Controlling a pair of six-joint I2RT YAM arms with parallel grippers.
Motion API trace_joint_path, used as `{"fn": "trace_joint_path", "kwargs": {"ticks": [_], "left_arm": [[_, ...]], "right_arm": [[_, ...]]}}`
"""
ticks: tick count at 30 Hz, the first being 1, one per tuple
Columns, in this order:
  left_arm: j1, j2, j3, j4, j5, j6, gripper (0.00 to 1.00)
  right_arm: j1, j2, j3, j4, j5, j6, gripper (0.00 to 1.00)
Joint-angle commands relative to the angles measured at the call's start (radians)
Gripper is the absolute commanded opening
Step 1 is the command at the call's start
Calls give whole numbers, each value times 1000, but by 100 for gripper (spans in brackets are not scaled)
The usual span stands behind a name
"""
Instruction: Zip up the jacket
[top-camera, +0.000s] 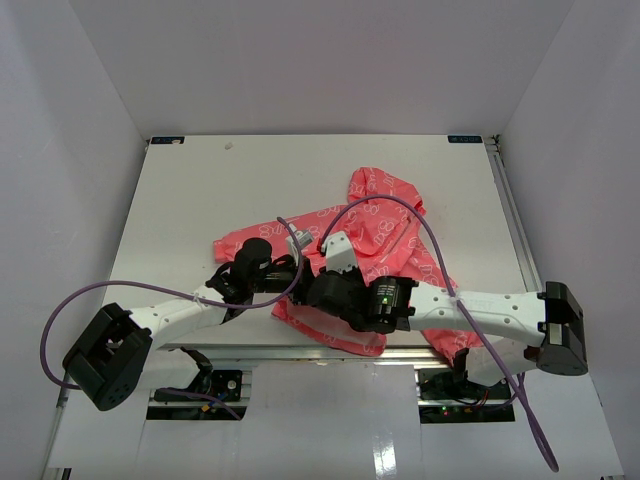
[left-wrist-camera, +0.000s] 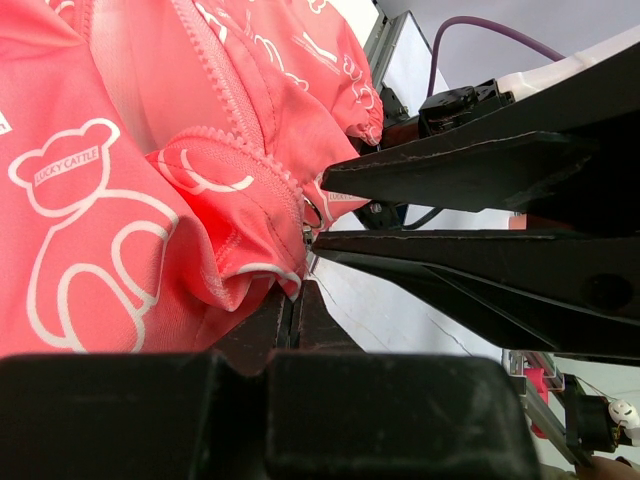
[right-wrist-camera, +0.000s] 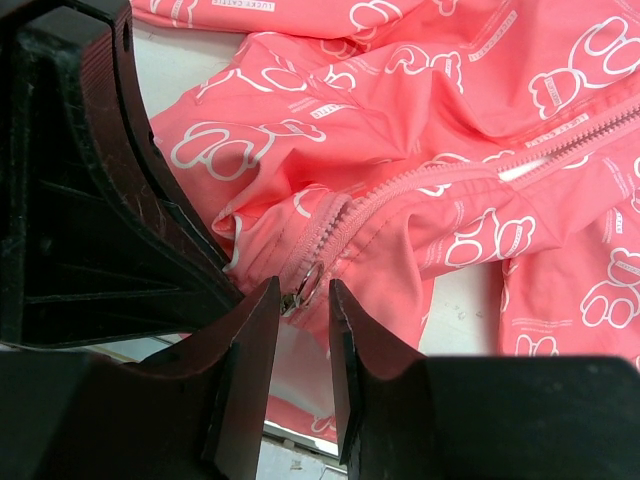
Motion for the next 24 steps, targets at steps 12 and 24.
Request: {"fn": "trace_joint_path", "kwargs": {"ticks": [12,24], "left_arm": [[1,-27,4,13,0,8,0],[0,-30,1,13,1,7,0]], "right_arm": [[13,35,19,-14,59,76,26],[19,58,34,-50,104,123,21]]}}
